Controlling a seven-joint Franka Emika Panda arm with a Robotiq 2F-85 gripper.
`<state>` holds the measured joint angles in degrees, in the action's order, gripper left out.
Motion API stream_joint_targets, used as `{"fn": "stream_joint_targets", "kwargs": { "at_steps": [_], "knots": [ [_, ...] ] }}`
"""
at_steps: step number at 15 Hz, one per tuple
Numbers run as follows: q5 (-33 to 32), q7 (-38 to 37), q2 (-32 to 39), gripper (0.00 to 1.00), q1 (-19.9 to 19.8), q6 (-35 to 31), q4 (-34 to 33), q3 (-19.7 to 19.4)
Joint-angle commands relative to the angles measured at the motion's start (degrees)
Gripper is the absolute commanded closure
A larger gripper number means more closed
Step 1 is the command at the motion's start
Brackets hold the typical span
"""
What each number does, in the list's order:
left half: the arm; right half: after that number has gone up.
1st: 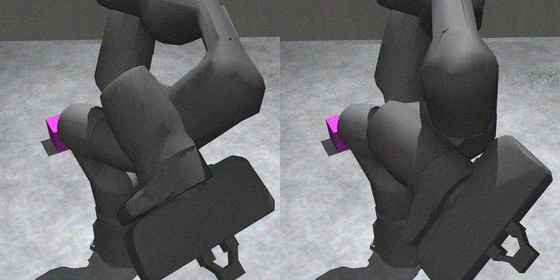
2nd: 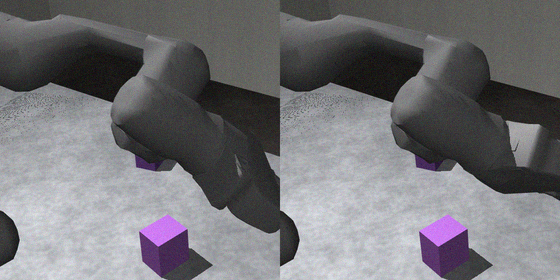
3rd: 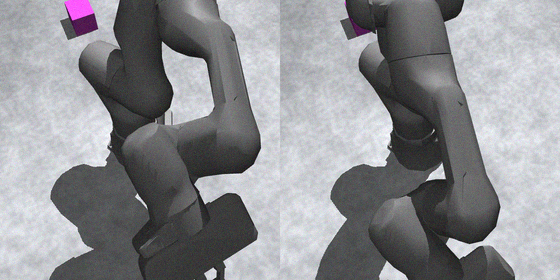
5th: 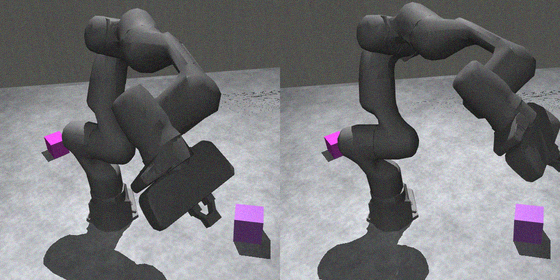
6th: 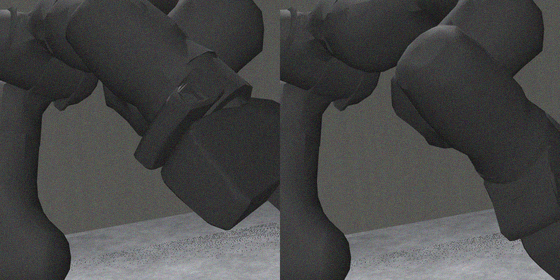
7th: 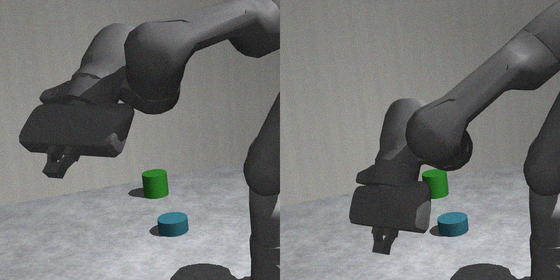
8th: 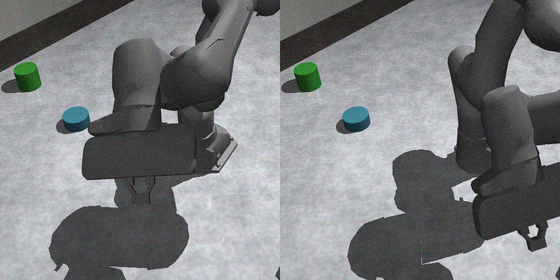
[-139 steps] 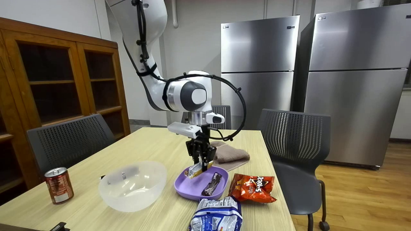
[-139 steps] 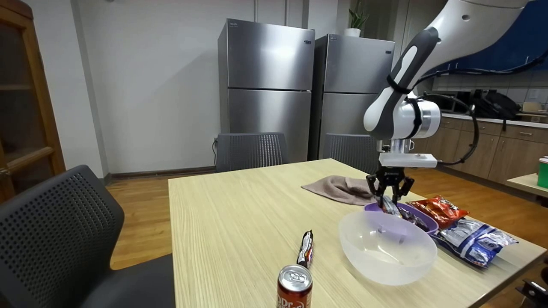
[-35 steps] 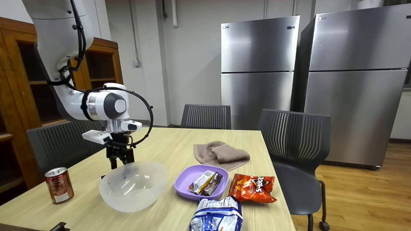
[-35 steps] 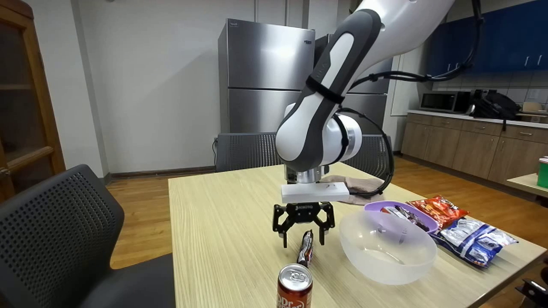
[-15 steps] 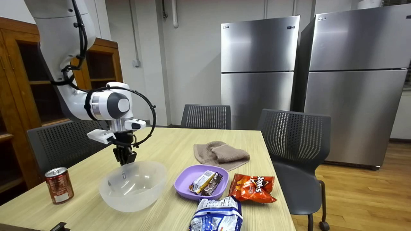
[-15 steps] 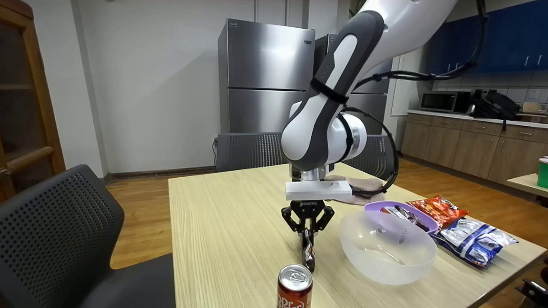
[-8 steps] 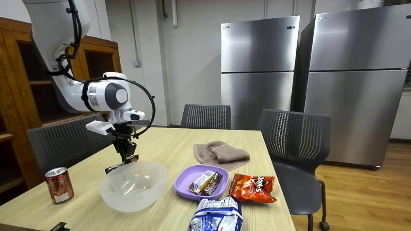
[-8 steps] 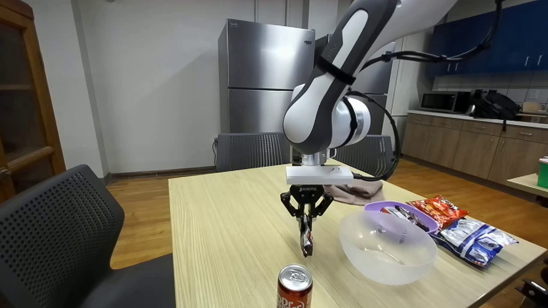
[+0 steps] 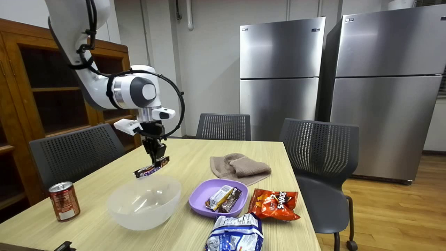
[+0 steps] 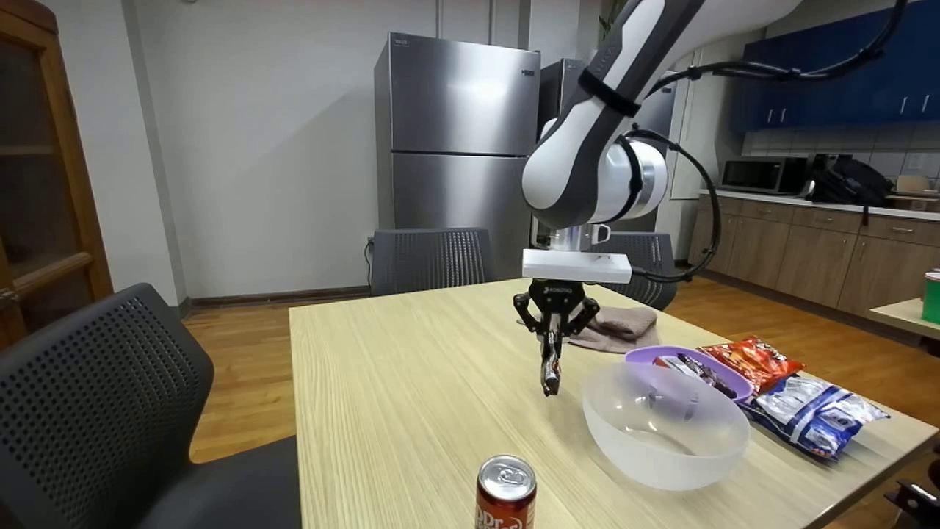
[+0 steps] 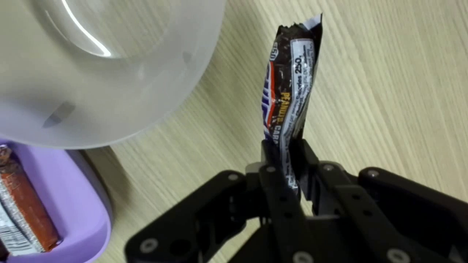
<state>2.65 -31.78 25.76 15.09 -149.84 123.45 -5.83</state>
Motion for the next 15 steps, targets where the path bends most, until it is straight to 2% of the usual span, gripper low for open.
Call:
{"fn": "stream_joint_targets", "kwargs": {
  "at_steps": [1, 10, 15],
  "knots": [
    [1.5, 1.0, -3.3, 0.96, -4.0, 0.6, 1.8, 0.3],
    [5.8, 5.6, -2.3, 0.96, -13.8, 0.9, -0.4, -0.6],
    [5.3, 10.7, 0.2, 0.96, -17.7, 1.1, -2.9, -1.6]
  ]
}}
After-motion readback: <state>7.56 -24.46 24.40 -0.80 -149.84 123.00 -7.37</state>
